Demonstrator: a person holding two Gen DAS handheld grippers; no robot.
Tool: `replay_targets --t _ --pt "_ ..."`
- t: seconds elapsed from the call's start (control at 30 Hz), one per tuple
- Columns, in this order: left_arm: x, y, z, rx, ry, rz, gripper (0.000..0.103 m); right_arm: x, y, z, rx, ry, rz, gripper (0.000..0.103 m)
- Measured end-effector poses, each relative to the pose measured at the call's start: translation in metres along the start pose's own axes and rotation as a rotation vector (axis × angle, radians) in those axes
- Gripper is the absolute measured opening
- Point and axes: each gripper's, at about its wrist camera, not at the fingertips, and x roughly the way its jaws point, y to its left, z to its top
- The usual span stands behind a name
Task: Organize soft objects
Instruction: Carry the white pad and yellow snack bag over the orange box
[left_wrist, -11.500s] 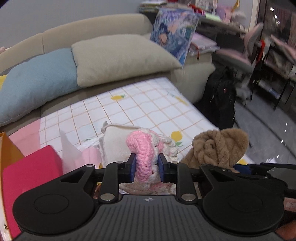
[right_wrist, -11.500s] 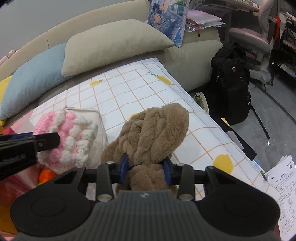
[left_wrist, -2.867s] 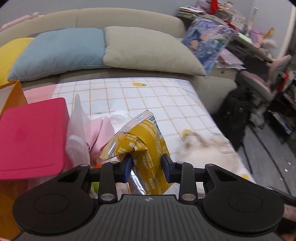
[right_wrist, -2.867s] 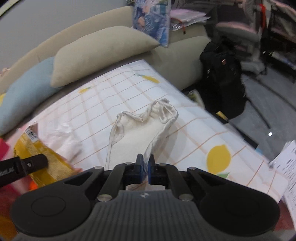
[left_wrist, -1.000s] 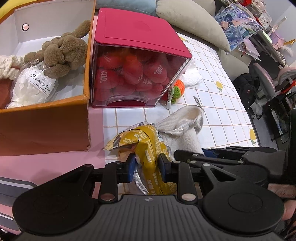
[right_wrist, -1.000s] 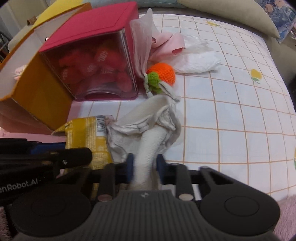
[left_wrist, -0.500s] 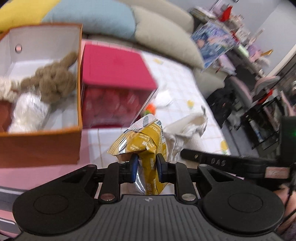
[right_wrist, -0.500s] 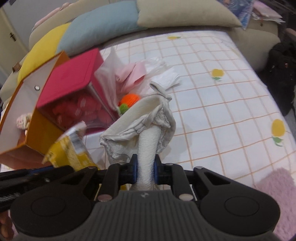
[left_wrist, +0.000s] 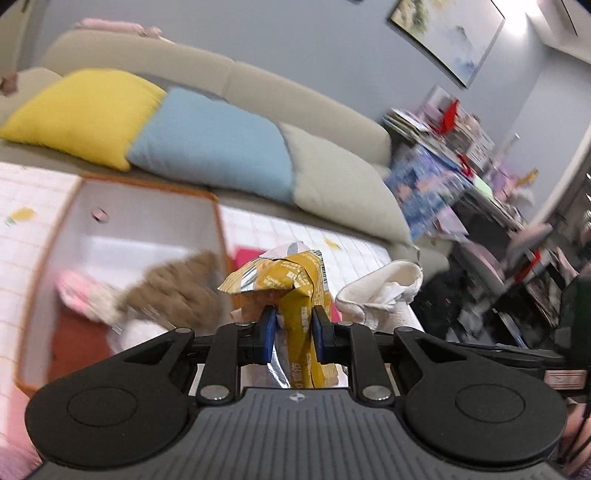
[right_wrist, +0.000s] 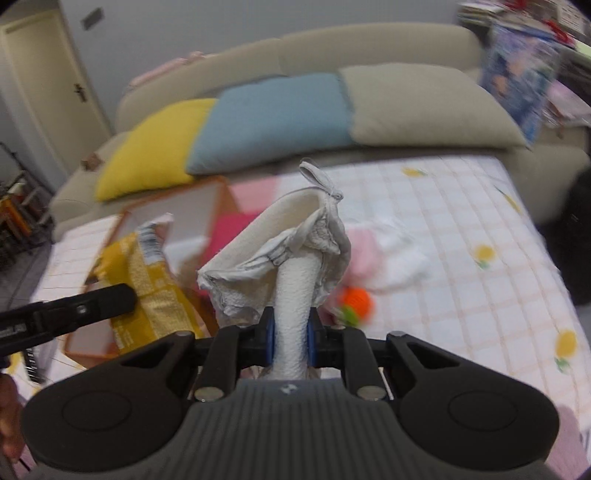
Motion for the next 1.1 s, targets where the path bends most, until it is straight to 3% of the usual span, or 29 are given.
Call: replay_targets --t 0.4,0.73,0.97,1.1 --pt "0.018 0.069 0.05 0.012 -0.042 0.155 0.021 0.075 0.11 0.064 -0.184 -0.001 0.034 0.015" --pt "0.066 0.116 0.066 0.064 0.049 0.257 0.016 0.164 0.141 0.088 -0.298 0.083 -0.015 0.015" --pt "0.093 0.122 0.065 0.131 0.094 0.306 0.004 0.205 0.15 0.086 -0.366 0.145 -0.045 0.015" --pt "0.103 0.125 0.065 0.131 0.122 0.313 0.004 0.223 0.146 0.084 -0.34 0.199 -0.069 0.015"
